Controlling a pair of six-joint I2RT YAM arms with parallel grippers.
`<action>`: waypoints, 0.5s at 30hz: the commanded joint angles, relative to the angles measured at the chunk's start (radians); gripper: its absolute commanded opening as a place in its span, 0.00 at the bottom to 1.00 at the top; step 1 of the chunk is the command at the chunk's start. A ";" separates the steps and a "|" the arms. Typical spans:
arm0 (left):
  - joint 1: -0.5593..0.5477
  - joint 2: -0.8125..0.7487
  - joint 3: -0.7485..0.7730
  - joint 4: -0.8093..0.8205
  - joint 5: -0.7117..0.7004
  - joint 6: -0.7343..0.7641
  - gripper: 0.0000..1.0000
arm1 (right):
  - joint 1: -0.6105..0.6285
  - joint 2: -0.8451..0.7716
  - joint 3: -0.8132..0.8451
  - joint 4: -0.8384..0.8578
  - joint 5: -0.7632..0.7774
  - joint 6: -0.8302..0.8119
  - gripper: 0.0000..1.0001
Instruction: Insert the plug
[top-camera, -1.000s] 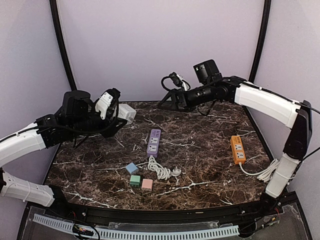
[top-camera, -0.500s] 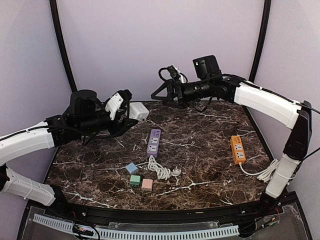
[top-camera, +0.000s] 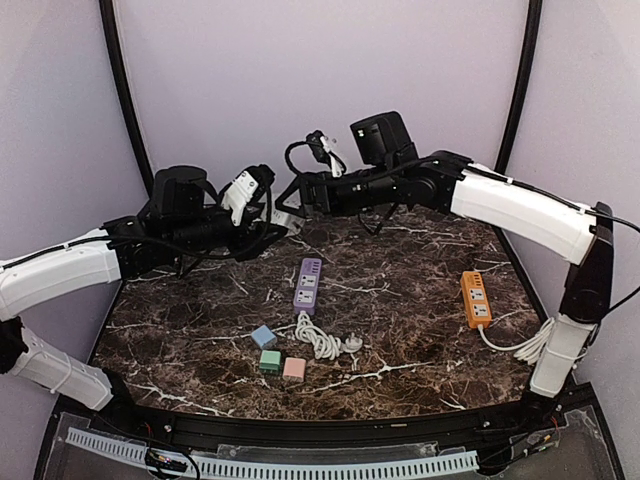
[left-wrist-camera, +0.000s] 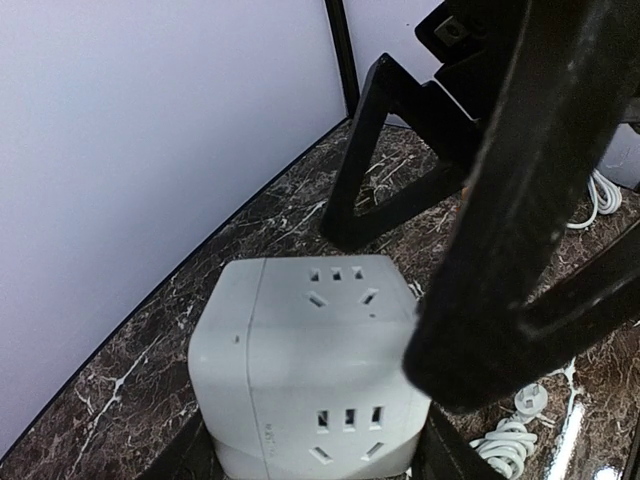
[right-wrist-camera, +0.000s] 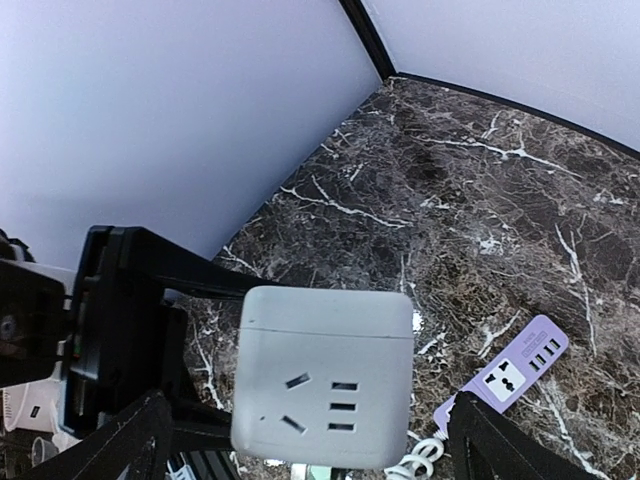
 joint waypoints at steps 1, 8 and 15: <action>-0.004 -0.008 0.037 0.007 0.041 -0.023 0.01 | 0.019 0.036 0.042 -0.012 0.114 -0.026 0.95; -0.004 -0.011 0.033 0.012 0.062 -0.021 0.01 | 0.022 0.062 0.073 -0.037 0.137 -0.042 0.90; -0.003 0.003 0.039 0.020 0.058 -0.012 0.01 | 0.024 0.075 0.080 -0.081 0.117 -0.053 0.86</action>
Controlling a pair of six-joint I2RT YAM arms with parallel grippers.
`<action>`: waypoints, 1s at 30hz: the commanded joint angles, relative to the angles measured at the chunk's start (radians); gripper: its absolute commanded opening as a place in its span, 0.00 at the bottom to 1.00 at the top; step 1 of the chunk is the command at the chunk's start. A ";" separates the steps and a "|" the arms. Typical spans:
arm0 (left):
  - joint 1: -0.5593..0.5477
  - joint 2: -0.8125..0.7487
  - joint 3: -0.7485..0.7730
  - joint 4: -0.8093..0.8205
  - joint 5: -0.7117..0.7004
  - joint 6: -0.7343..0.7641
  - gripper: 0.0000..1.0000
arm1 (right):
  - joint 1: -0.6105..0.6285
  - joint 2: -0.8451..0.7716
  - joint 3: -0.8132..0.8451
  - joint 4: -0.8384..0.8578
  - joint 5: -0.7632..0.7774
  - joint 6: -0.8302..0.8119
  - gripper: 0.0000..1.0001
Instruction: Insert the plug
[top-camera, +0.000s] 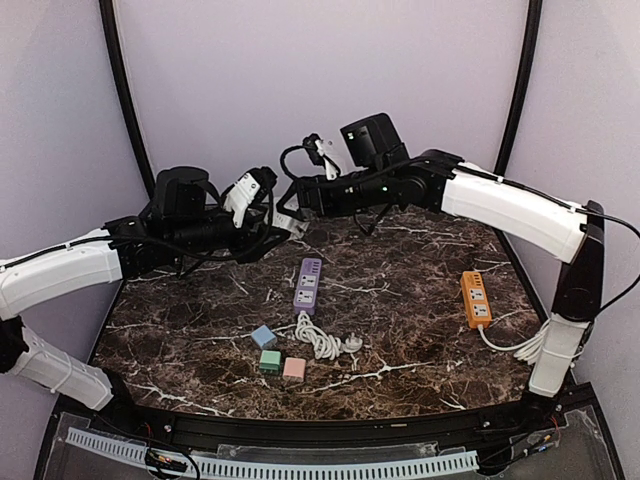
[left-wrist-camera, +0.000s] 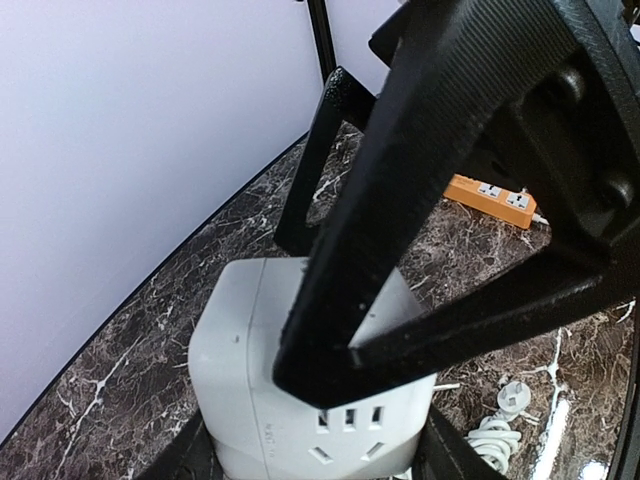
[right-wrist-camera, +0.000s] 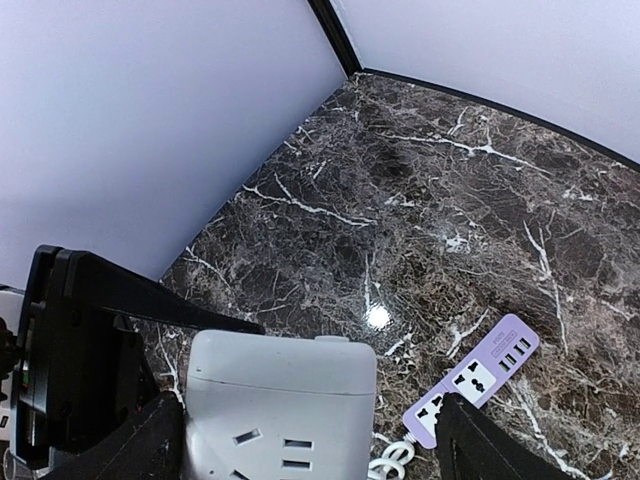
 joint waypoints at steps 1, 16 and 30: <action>-0.004 -0.001 0.040 0.028 0.008 0.004 0.01 | 0.011 0.019 0.024 -0.035 0.001 -0.018 0.86; -0.003 0.009 0.041 0.036 0.002 0.031 0.01 | 0.014 0.057 0.062 -0.110 -0.018 -0.002 0.85; -0.003 0.004 0.028 0.035 0.012 0.046 0.01 | 0.013 0.057 0.055 -0.107 -0.029 -0.011 0.68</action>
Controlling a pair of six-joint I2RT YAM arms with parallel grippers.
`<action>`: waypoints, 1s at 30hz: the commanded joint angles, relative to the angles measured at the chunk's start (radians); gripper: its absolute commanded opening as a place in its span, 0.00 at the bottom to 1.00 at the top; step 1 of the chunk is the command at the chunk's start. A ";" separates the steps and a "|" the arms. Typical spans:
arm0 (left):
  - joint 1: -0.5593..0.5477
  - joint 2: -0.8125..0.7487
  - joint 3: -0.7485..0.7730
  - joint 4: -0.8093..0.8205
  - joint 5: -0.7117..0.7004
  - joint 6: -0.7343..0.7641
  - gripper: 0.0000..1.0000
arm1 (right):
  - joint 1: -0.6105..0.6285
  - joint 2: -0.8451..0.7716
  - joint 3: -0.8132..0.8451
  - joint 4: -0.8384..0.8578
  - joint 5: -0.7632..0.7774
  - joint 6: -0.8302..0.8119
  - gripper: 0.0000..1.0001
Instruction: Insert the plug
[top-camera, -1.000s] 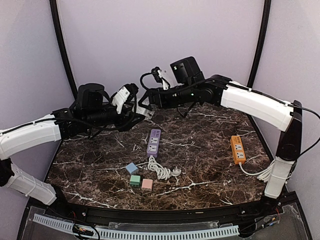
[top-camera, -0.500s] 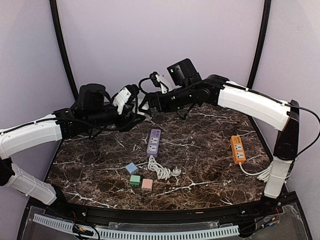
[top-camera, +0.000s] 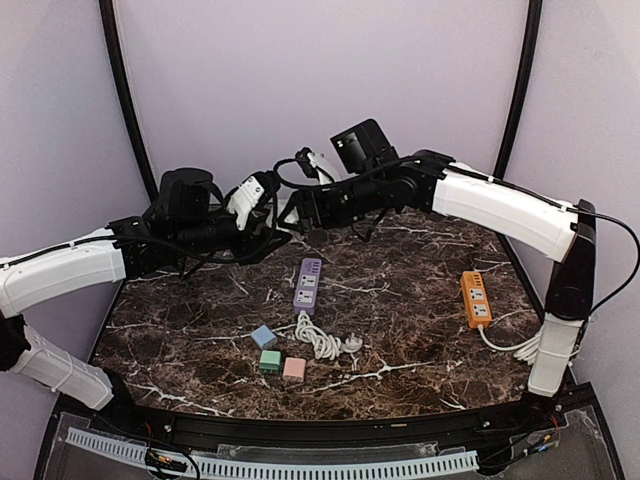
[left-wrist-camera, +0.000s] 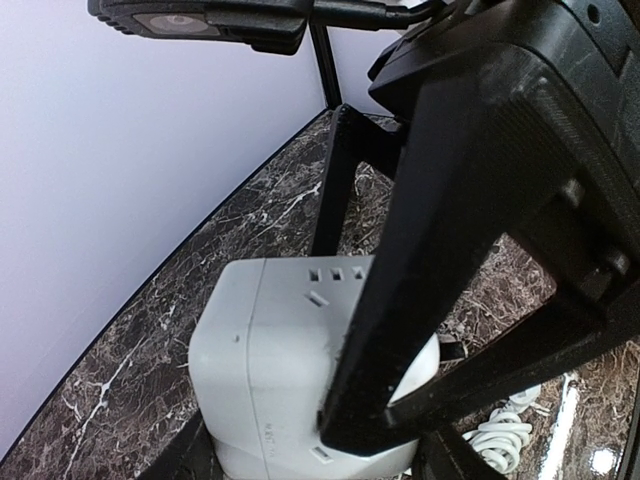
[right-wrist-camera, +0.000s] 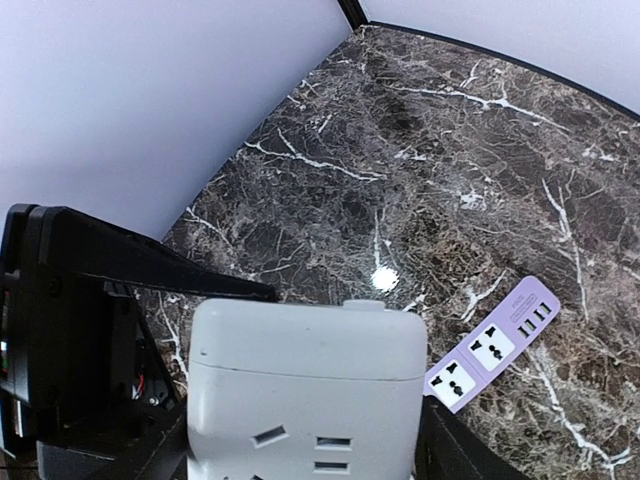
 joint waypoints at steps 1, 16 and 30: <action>-0.003 -0.018 0.021 0.048 0.016 0.011 0.01 | 0.008 0.011 0.010 0.004 0.006 -0.010 0.64; -0.004 -0.060 -0.006 0.045 0.009 -0.002 0.77 | 0.011 -0.012 0.005 0.014 0.052 -0.013 0.26; -0.004 -0.124 0.050 -0.237 0.042 -0.065 0.99 | -0.004 -0.082 -0.046 0.042 0.251 -0.048 0.24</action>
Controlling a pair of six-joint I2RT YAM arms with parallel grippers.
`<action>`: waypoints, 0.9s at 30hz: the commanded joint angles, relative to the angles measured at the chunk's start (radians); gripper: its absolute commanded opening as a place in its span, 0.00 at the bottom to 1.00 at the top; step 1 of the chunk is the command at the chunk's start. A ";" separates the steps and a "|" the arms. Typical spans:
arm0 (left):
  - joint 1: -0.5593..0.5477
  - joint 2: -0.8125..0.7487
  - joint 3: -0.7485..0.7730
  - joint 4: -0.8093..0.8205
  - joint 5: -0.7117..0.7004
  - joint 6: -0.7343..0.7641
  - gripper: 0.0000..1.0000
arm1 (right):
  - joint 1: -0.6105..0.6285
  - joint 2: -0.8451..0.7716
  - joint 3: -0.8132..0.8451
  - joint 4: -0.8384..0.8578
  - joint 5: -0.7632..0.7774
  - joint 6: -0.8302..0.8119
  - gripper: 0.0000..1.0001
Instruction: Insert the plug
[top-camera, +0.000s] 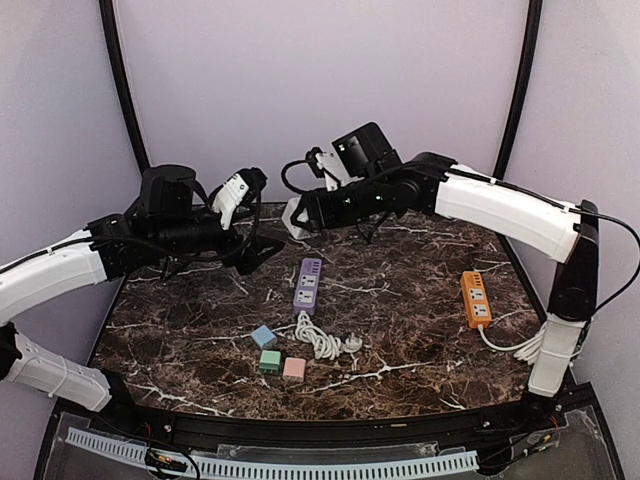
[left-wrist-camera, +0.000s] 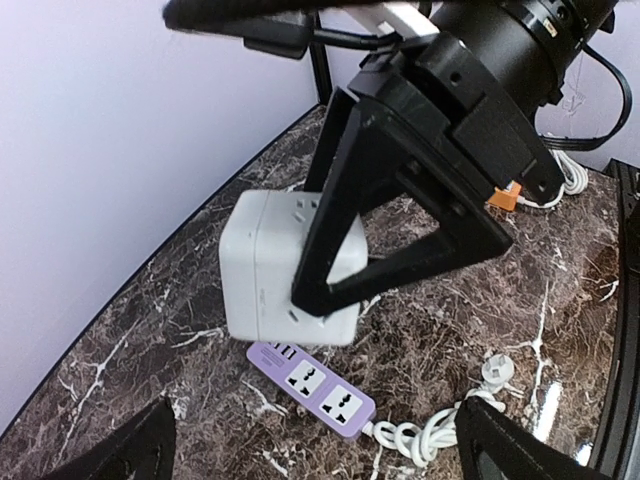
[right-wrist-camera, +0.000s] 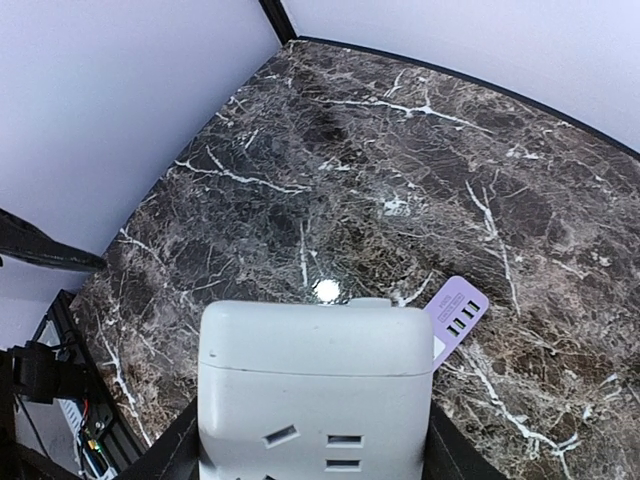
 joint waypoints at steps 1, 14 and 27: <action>-0.004 -0.036 0.053 -0.170 0.029 -0.049 0.99 | -0.011 -0.072 -0.018 0.050 0.109 -0.035 0.24; 0.000 -0.034 0.180 -0.393 -0.061 -0.266 0.99 | -0.049 -0.238 -0.186 0.160 0.299 -0.139 0.23; 0.158 0.160 0.434 -0.590 0.140 -0.482 0.99 | -0.049 -0.432 -0.473 0.415 0.245 -0.286 0.22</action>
